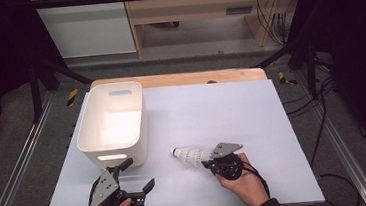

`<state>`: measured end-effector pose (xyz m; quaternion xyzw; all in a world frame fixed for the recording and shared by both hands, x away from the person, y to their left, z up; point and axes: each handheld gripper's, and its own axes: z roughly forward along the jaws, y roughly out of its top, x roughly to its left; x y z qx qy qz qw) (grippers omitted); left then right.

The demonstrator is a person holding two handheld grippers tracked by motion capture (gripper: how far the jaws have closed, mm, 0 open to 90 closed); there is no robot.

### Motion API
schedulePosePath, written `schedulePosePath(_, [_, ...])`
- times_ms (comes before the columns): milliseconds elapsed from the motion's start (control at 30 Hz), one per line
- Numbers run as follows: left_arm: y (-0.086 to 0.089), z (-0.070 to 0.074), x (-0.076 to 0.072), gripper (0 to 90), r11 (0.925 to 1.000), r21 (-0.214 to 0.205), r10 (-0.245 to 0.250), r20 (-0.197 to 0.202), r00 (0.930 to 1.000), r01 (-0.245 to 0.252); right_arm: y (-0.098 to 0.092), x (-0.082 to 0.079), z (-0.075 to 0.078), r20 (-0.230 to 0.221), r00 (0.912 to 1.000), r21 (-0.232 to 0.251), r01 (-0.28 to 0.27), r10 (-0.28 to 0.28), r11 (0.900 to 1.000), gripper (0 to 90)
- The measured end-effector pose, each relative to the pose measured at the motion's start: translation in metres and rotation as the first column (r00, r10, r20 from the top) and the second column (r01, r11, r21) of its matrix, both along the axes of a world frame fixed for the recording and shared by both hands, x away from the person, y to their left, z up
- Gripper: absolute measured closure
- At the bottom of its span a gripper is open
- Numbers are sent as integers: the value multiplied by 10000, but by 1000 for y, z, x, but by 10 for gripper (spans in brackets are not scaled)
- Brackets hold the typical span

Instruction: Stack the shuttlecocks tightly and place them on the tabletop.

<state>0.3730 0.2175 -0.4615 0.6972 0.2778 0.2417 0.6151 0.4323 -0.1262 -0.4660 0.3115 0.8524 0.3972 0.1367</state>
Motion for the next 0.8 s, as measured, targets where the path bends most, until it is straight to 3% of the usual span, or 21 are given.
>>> schedulePosePath(267, [0, 0, 0, 32, 10000, 9, -25, 4, 10000, 25, 13, 4, -2, 194, 9996, 127, -221, 218, 9997, 898])
schedulePosePath(600, [-1, 0, 0, 32, 10000, 22, -59, 7, 10000, 59, 15, 5, -4, 297, 9992, 3, -258, 258, 9997, 894])
schedulePosePath(800, [-1, 0, 0, 34, 10000, 33, -90, 2, 10000, 90, 17, 4, -6, 290, 9987, -293, -404, 412, 9988, 830])
